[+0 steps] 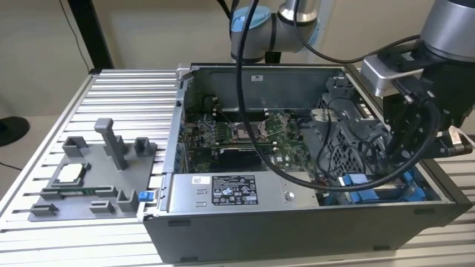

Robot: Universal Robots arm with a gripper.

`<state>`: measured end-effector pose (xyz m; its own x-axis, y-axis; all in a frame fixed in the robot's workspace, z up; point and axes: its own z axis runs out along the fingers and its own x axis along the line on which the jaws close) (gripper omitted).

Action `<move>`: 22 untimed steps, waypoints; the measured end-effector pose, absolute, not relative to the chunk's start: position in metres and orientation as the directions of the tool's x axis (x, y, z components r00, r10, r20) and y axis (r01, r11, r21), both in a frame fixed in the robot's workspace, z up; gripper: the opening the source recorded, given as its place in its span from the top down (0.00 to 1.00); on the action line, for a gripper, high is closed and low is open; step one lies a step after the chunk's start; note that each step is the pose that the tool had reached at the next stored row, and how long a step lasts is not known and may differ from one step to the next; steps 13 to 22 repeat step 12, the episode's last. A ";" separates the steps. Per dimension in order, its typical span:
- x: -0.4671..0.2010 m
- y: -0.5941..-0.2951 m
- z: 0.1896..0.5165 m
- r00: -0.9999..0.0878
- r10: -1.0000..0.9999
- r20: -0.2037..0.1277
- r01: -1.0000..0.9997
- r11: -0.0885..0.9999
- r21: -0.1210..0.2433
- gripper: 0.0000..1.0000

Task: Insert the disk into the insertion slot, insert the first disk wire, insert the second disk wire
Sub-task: 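Insert the second disk wire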

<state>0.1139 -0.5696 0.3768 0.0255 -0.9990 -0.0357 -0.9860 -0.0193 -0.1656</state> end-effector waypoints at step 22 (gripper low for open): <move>0.114 -0.570 0.393 0.026 -0.999 -0.036 -0.986 -0.019 -0.166 0.00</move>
